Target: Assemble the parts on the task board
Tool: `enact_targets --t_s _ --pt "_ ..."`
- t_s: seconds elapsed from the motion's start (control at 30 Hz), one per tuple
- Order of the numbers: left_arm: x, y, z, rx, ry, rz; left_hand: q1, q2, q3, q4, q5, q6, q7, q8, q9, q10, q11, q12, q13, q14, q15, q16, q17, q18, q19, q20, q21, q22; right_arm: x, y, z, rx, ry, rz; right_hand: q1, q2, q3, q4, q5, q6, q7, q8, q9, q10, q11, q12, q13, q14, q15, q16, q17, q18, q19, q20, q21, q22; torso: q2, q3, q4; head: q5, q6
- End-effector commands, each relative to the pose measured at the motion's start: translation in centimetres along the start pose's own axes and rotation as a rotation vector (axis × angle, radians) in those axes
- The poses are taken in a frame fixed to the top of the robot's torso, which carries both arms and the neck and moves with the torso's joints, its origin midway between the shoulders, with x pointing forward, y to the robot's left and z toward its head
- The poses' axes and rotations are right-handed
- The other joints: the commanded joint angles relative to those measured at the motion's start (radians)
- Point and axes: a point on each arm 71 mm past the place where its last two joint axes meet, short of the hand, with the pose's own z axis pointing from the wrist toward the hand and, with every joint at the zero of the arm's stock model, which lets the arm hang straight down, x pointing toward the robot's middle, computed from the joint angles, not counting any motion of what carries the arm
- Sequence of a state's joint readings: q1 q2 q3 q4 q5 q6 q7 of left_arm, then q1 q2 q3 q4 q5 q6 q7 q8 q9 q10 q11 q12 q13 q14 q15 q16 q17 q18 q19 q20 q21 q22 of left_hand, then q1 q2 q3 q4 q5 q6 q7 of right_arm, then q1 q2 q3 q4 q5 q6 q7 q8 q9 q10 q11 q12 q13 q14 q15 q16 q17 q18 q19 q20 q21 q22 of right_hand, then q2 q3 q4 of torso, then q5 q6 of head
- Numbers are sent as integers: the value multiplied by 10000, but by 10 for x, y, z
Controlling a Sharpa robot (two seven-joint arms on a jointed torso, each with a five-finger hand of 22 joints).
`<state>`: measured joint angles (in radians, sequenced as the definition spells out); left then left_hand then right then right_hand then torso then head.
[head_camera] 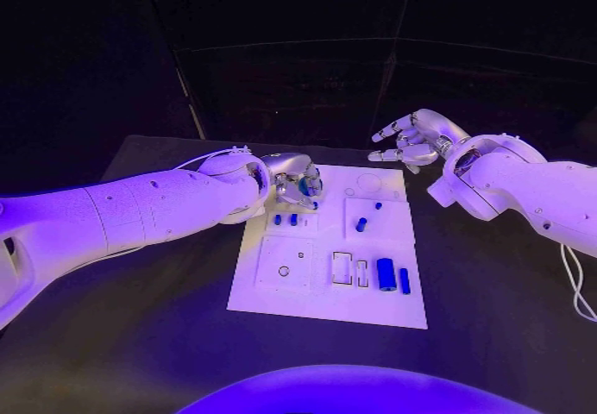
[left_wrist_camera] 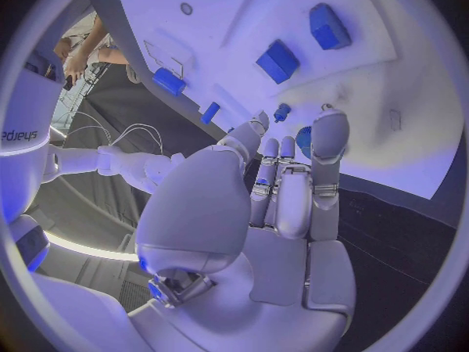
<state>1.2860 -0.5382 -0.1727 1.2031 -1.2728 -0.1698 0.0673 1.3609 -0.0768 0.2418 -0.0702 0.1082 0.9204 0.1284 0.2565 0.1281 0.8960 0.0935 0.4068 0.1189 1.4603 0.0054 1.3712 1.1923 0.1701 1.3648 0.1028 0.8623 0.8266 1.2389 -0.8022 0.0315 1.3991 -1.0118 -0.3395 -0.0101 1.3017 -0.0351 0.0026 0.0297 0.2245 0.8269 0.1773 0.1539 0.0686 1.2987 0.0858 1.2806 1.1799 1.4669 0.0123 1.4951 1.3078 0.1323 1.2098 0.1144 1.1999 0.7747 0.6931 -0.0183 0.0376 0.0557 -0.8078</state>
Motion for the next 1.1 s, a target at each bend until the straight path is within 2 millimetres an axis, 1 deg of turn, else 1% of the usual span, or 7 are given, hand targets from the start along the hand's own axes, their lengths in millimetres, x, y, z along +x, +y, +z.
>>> enact_targets --t_s 0.03,0.4,0.6,1.1 --pt "3 -2 2 346 492 849 -52 -59 43 -32 -51 109 13 -117 -54 109 -26 -100 -105 98 -13 83 64 -221 127 -9 196 189 0 3 1 -156 -6 -16 10 39 -30 19 63 23 -7 38 -16 29 14 22 -7 637 -41 -38 853 81 -47 -10 -37 -10 2 1 5 -8 1" --pt "5 -3 8 228 601 1091 -59 40 165 -71 -45 264 -8 -286 -162 326 -49 -211 -312 227 -49 177 112 -318 399 -49 715 707 1 3 1 -175 10 -9 10 39 -30 19 63 23 -7 38 -16 29 14 22 -7 637 -41 -38 853 81 -47 -10 -37 -10 -5 8 5 -23 -6" --pt "5 -4 12 183 638 1126 -74 108 309 -86 -44 406 -13 -369 -213 572 -70 -277 -430 277 -71 188 72 -362 518 -72 940 939 1 4 1 -184 21 -5 10 39 -30 19 63 23 -7 38 -16 29 14 22 -7 637 -41 -38 853 81 -47 -10 -37 -10 -8 11 7 -18 -11" --pt "9 -7 21 -154 1069 1380 -97 160 557 -117 -52 554 -9 -516 -291 864 -113 -438 -544 311 -109 150 -68 -389 609 -112 1091 1106 2 5 2 -201 45 4 10 39 -30 19 63 23 -7 38 -16 29 14 22 -7 637 -41 -38 853 81 -47 -10 -37 -10 -9 9 14 -21 -12"
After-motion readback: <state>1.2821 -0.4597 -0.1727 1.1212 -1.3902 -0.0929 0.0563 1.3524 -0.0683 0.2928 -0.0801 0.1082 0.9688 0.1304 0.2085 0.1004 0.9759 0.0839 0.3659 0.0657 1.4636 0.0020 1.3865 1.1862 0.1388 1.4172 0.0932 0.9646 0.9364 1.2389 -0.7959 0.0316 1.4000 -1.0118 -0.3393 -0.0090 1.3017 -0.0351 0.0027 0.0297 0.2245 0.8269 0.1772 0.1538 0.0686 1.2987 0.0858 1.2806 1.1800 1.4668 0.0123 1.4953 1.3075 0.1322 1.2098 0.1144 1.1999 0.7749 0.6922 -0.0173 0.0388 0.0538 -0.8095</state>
